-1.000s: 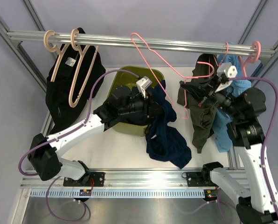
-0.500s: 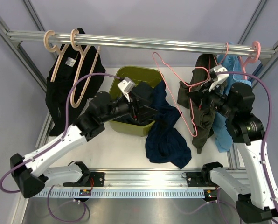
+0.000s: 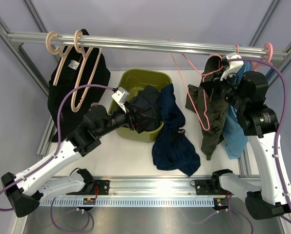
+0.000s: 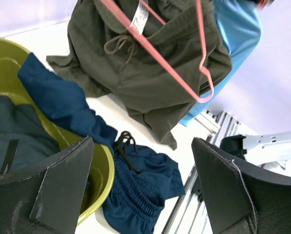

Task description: Remove the shorts from the hanger

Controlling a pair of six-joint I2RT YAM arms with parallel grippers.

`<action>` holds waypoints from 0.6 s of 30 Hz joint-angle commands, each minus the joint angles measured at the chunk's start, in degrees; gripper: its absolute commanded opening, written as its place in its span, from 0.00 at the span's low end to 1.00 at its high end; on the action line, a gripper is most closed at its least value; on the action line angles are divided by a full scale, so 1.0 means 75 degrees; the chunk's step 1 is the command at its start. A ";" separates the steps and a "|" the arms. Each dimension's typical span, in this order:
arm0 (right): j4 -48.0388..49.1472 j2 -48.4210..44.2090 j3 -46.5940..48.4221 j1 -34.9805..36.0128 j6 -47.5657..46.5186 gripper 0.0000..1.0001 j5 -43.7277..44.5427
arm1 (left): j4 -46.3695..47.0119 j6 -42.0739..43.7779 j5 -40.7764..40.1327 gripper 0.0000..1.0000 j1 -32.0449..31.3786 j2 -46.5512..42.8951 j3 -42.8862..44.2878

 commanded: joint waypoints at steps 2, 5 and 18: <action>0.0824 0.0172 0.0649 0.0028 -0.0064 0.00 0.0468 | 0.0400 0.0007 -0.0292 0.87 -0.0017 -0.0291 -0.0169; 0.1023 0.0312 0.0942 0.0028 -0.0064 0.00 0.0597 | 0.0435 0.0007 -0.0327 0.87 -0.0017 -0.0397 -0.0239; 0.1458 0.0488 0.1599 0.0051 0.0018 0.00 0.0679 | 0.0622 -0.0040 -0.0304 0.87 -0.0017 -0.0420 -0.0450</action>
